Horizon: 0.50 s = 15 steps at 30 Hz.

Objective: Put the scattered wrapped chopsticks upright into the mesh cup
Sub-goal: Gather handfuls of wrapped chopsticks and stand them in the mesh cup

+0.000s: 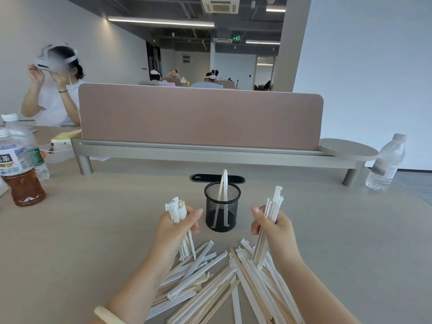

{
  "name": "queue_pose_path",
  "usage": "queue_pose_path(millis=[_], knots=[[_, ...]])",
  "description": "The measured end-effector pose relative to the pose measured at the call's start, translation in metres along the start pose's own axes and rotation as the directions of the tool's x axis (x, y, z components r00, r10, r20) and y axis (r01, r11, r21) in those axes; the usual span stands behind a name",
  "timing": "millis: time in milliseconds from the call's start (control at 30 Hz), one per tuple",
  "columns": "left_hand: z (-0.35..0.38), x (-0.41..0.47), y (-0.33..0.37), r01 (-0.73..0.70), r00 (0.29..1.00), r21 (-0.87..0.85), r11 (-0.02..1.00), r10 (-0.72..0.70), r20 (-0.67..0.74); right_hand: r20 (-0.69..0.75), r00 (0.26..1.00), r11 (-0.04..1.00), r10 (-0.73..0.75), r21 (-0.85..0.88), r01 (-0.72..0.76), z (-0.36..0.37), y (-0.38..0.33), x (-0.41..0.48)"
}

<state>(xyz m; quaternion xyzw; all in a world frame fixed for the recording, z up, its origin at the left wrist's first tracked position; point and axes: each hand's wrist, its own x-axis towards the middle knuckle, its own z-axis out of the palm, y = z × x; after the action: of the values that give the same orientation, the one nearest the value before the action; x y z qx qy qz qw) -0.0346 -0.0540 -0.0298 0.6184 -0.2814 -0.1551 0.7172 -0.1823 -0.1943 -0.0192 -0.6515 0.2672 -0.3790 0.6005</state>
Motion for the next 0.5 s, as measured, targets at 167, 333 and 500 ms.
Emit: queue_pose_path(millis=[167,333,500], knots=[[0.001,0.000,0.000,0.007,0.999,0.020,1.000,-0.008,0.047,0.003,0.999,0.999,0.042,0.016,-0.042,0.002,0.000,0.000],[0.000,0.002,-0.001,-0.032,0.999,0.104,0.994,0.029,0.028,-0.027,0.999,0.993,0.045,-0.106,-0.047,-0.003,-0.001,0.002],[-0.012,0.006,-0.006,-0.044,0.999,0.313,0.949,0.037,0.031,0.011,1.000,0.838,-0.011,-0.546,0.016,-0.019,0.000,0.009]])
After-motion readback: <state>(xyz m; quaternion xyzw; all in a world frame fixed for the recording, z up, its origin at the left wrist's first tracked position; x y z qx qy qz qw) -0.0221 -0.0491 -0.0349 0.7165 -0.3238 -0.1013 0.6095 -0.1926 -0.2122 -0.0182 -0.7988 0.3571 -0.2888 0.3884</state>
